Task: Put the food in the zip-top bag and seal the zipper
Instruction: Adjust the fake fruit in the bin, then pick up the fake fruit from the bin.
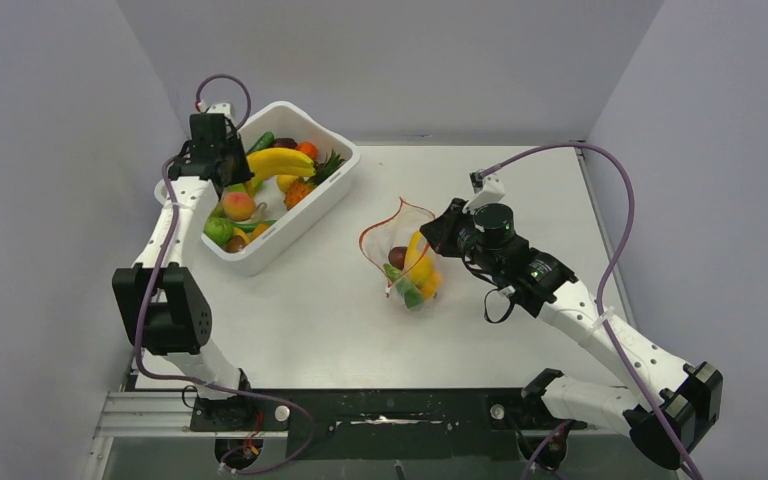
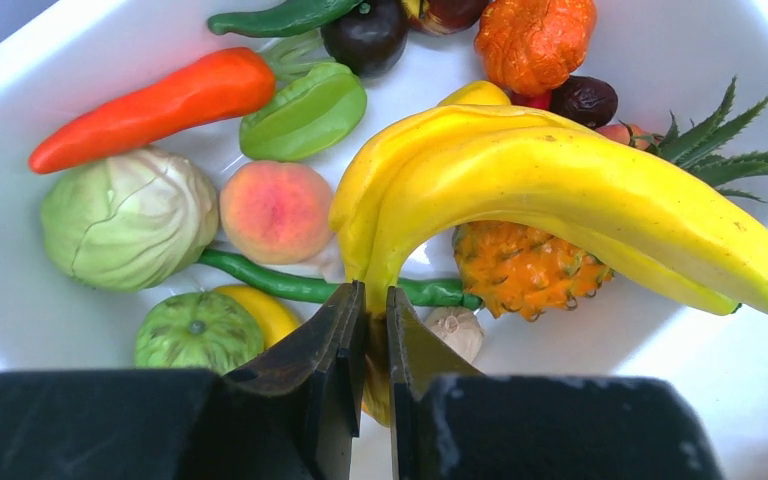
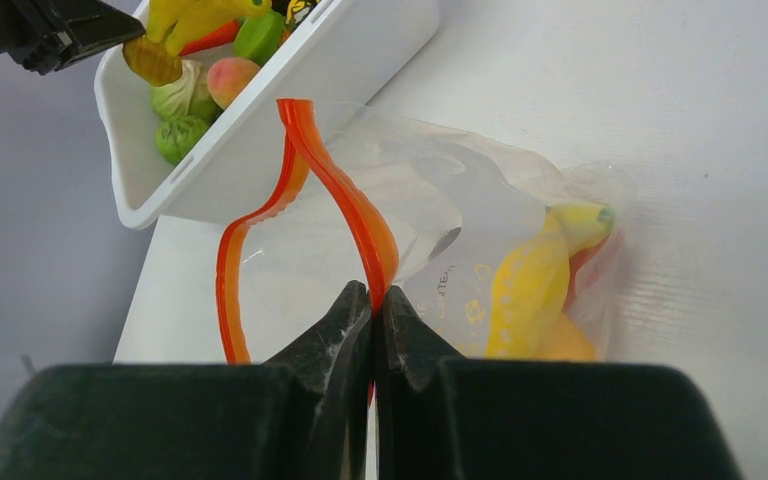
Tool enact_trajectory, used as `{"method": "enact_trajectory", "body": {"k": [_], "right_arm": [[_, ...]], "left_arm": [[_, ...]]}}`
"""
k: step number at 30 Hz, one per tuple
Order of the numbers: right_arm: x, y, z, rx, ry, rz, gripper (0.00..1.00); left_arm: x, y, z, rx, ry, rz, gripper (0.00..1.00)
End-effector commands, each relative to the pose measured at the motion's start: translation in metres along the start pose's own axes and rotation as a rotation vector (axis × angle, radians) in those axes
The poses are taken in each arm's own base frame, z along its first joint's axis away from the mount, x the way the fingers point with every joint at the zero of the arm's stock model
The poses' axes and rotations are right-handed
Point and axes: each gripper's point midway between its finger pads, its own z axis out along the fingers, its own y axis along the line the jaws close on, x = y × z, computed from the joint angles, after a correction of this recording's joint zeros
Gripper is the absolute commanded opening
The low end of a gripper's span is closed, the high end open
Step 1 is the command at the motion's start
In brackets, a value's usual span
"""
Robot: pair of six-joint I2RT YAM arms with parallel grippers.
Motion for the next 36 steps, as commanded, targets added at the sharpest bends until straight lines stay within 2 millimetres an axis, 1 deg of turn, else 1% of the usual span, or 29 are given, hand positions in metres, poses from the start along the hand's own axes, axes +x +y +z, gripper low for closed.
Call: {"method": "enact_trajectory", "body": {"k": [1, 7, 13, 14, 18, 20, 25, 32, 36], "right_arm": [[-0.025, 0.023, -0.006, -0.081, -0.090, 0.028, 0.00], [-0.020, 0.029, -0.004, -0.102, -0.078, 0.035, 0.00], [-0.020, 0.028, -0.005, -0.103, -0.082, 0.031, 0.00], [-0.020, 0.028, -0.006, -0.103, -0.086, 0.031, 0.00], [-0.020, 0.028, -0.005, -0.104, -0.089, 0.031, 0.00], [-0.018, 0.027, -0.005, -0.107, -0.087, 0.030, 0.00], [-0.016, 0.029, -0.002, -0.115, -0.078, 0.026, 0.00], [-0.017, 0.029, -0.003, -0.116, -0.084, 0.024, 0.00], [-0.018, 0.028, -0.004, -0.113, -0.084, 0.021, 0.00]], "left_arm": [[-0.019, 0.007, -0.019, -0.019, -0.110, -0.014, 0.00], [0.013, 0.016, 0.013, -0.041, -0.020, -0.011, 0.00], [0.038, 0.018, 0.034, -0.044, 0.065, 0.012, 0.00], [0.045, 0.017, 0.037, -0.035, 0.091, 0.013, 0.02], [0.065, 0.012, 0.046, -0.001, 0.167, 0.011, 0.20], [0.070, 0.008, 0.047, 0.021, 0.174, 0.006, 0.27], [0.072, 0.000, 0.052, 0.063, 0.173, -0.013, 0.41], [0.086, -0.003, 0.062, 0.071, 0.192, -0.065, 0.52], [0.088, -0.007, 0.075, 0.107, 0.185, -0.106, 0.53]]}}
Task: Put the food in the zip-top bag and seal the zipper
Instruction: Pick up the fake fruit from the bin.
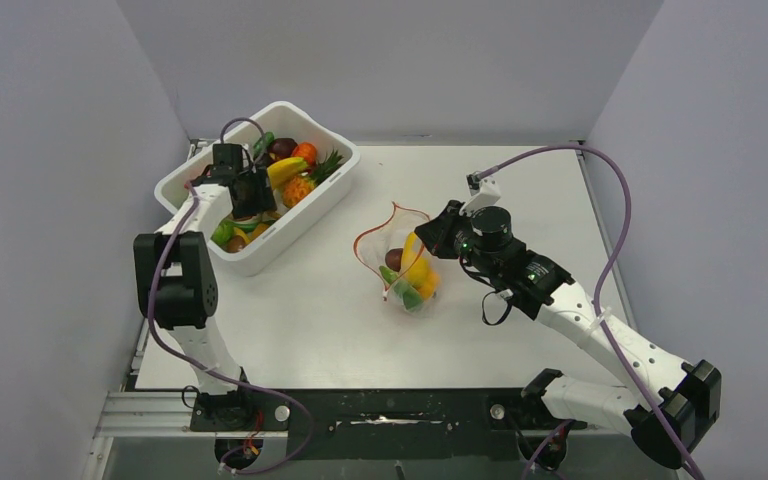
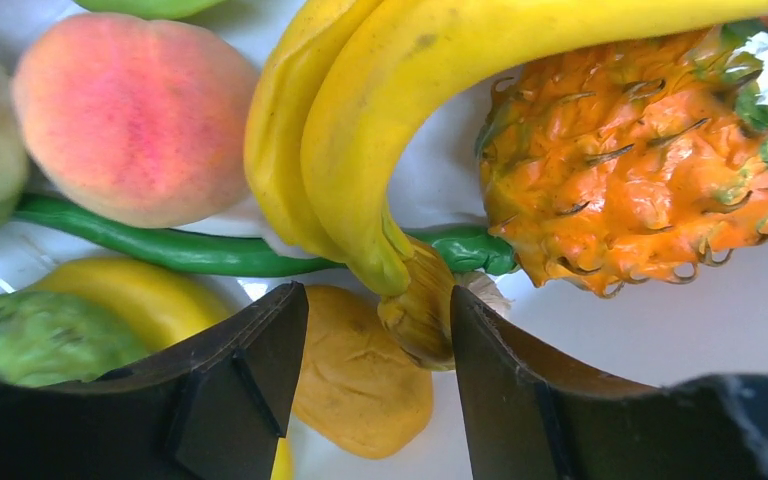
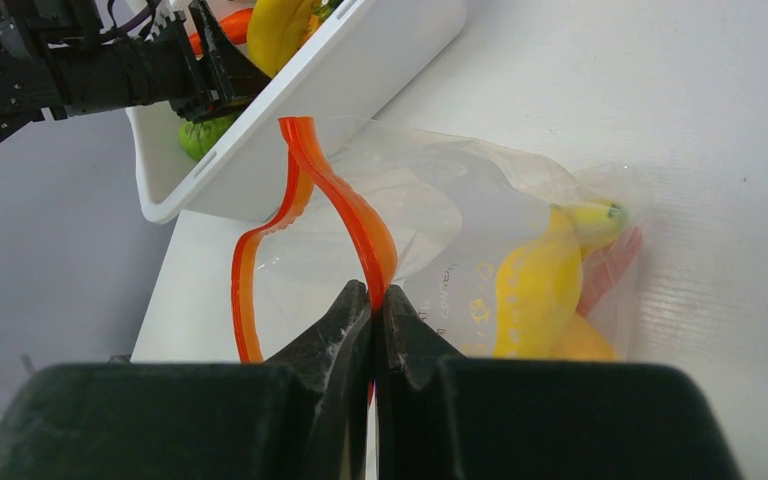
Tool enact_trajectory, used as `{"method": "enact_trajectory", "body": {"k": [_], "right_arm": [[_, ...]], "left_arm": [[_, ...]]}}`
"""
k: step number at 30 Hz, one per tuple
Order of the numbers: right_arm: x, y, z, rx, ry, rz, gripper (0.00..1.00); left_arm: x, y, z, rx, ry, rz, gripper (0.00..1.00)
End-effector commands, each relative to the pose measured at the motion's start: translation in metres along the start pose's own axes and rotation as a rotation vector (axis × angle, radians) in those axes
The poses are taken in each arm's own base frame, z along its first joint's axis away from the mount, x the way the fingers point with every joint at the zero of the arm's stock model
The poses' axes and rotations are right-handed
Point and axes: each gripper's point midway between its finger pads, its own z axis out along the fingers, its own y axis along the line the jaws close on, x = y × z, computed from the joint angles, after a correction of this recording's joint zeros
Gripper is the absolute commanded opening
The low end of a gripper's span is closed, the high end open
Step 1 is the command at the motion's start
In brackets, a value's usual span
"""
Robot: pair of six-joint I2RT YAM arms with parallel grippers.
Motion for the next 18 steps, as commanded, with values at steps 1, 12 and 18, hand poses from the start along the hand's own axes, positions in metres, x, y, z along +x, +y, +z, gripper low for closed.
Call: {"method": "enact_trajectory", "body": {"k": [1, 12, 18], "right_arm": [[-0.023, 0.019, -0.006, -0.072, -0.082, 0.004, 0.00], [-0.023, 0.014, -0.009, -0.056, -0.092, 0.004, 0.00], [-0.021, 0.013, -0.008, -0.052, -0.088, 0.006, 0.00]], "left_arm": [[-0.017, -0.011, 0.014, 0.072, -0.063, -0.053, 0.54], [-0.039, -0.007, -0.009, 0.026, -0.144, -0.062, 0.07], [-0.053, 0.003, -0.047, -0.034, -0.235, -0.042, 0.00]]}}
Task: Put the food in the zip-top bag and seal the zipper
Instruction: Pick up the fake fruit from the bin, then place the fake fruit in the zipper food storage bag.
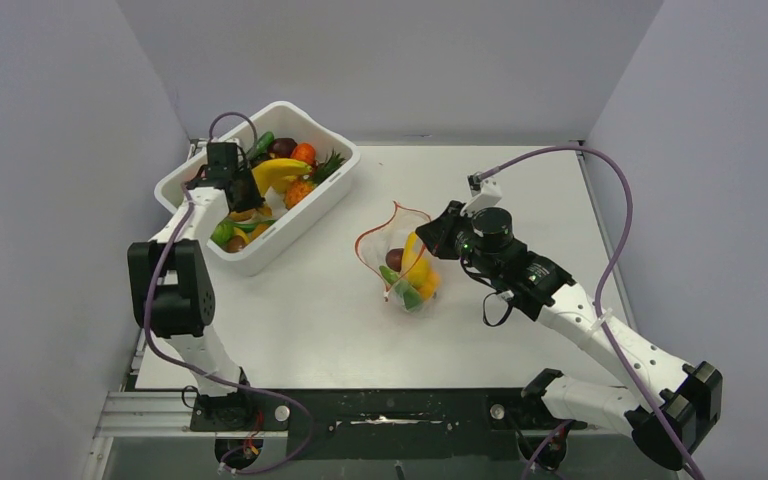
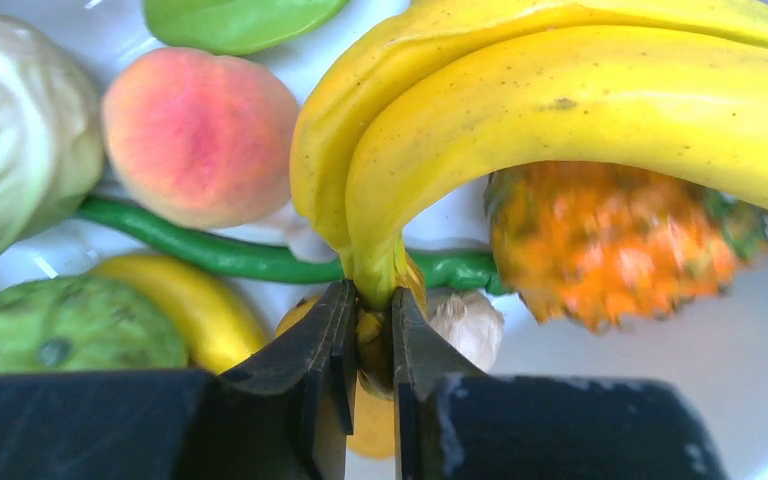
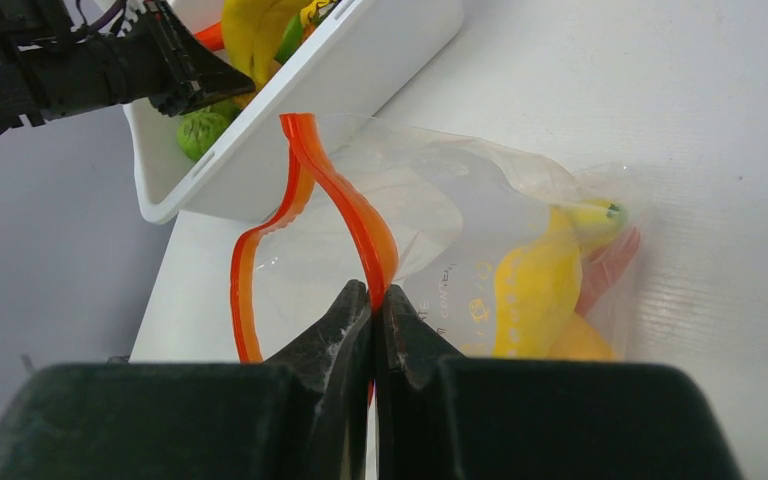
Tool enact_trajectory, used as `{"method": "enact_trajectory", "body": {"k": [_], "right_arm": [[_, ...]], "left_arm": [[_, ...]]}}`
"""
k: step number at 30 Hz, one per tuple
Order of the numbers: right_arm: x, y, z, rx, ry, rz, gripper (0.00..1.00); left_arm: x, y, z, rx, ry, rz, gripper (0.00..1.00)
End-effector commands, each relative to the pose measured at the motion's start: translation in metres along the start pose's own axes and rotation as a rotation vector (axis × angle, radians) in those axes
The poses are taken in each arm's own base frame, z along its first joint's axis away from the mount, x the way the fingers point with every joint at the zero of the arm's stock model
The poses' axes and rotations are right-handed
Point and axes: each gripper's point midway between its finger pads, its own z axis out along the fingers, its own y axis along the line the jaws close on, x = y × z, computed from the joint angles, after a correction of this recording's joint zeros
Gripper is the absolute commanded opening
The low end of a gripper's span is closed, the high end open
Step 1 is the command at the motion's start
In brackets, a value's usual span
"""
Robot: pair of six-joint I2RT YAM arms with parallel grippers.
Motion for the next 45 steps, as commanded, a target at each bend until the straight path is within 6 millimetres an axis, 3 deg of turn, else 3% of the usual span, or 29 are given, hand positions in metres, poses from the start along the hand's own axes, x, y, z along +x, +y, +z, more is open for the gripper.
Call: {"method": "enact_trajectory", "body": {"k": [1, 8, 12, 21, 31, 35, 39, 45], "right_arm": [[-0.020, 0.014, -0.006, -0.053, -0.083, 0.006, 0.00], [-0.021, 0.015, -0.002, -0.049, -0.076, 0.007, 0.00], [-0.025, 0.018, -0.002, -0.050, -0.083, 0.020, 0.00], [-0.024, 0.018, 0.003, -0.046, -0.088, 0.044, 0.00], [-0.030, 0.024, 0.014, -0.055, -0.100, 0.054, 0.00], [-0.026, 0.024, 0.017, -0.054, -0.087, 0.061, 0.00], [-0.025, 0.023, 0.019, -0.050, -0.090, 0.066, 0.00], [-0.030, 0.025, 0.019, -0.054, -0.105, 0.059, 0.00]], "left_arm": [[-0.047, -0.001, -0.051, -0.024, -0.188, 0.028, 0.00], [-0.066, -0.006, -0.099, -0.013, -0.292, 0.030, 0.00], [-0.063, -0.023, -0.122, 0.076, -0.305, 0.024, 0.00], [-0.015, -0.071, -0.157, 0.373, -0.165, 0.030, 0.00], [0.043, -0.162, -0.210, 0.722, -0.002, 0.055, 0.00], [0.053, -0.182, -0.225, 0.792, 0.011, 0.030, 0.00], [0.057, -0.208, -0.259, 0.970, 0.011, -0.043, 0.00], [0.081, -0.241, -0.297, 1.123, 0.081, -0.066, 0.00]]}}
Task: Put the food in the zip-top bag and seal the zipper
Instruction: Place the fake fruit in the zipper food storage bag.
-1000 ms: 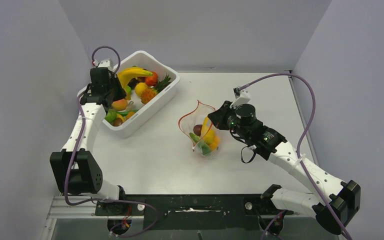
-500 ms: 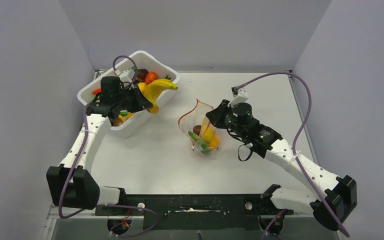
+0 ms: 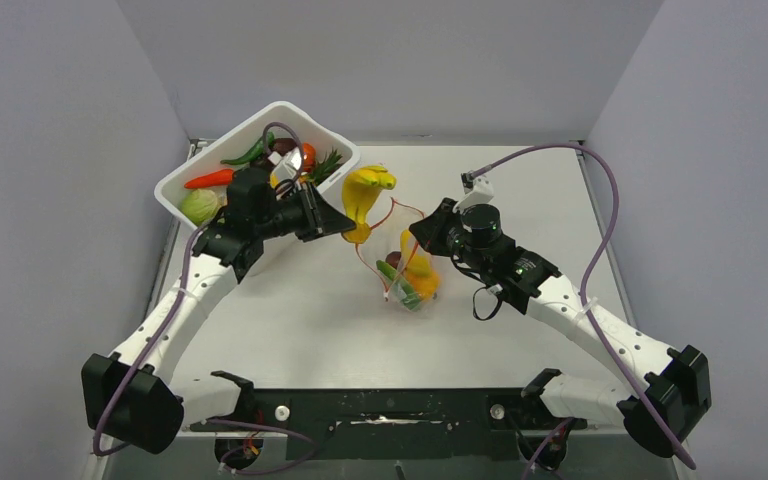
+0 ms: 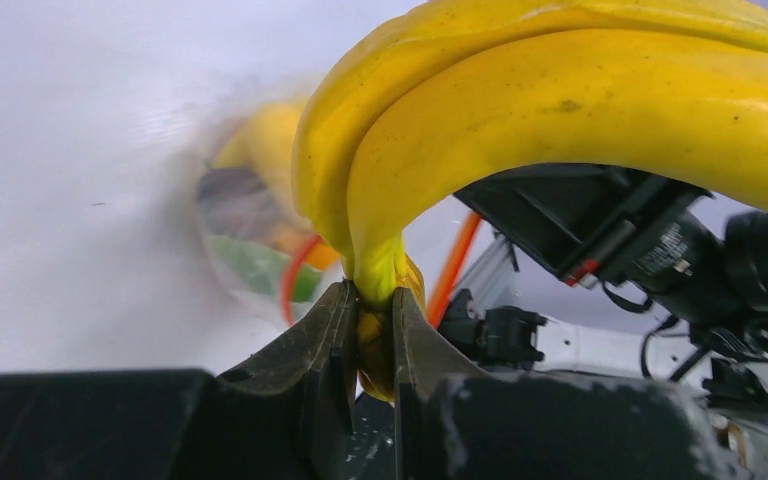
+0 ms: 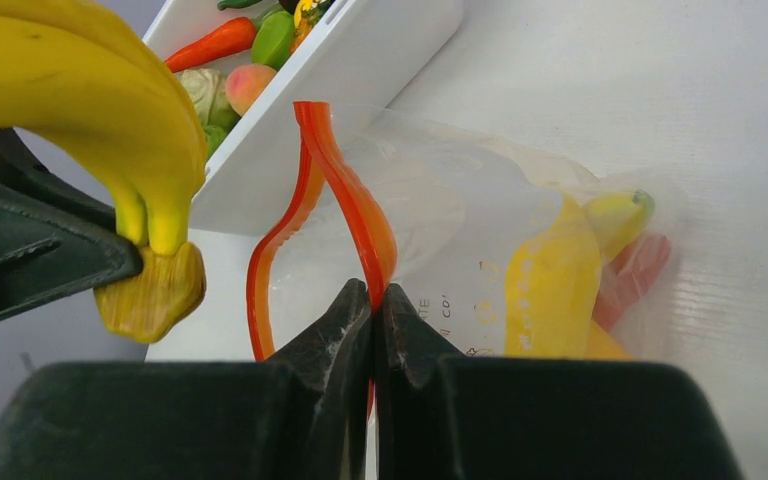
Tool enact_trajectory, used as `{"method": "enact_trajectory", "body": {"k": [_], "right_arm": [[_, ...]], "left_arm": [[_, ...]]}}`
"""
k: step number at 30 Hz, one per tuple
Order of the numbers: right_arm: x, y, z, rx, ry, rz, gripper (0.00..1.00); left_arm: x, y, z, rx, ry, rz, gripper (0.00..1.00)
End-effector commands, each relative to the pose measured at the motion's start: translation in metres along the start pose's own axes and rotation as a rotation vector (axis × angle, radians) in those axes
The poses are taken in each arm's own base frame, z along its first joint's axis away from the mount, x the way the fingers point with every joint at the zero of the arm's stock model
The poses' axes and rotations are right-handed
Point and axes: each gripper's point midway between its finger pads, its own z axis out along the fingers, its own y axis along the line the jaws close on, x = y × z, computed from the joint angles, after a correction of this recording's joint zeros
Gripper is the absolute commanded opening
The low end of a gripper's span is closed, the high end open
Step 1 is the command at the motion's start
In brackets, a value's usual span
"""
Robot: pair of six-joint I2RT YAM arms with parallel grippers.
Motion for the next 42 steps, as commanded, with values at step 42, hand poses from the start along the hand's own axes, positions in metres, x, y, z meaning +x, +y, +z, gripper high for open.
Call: {"method": "enact_trajectory", "body": {"k": [42], "right_arm": [[-0.039, 0.066, -0.020, -0.264, -0.157, -0.004, 0.00]], "left_arm": [[0.083, 0.061, 0.028, -0.290, 0.231, -0.021, 0.00]]}}
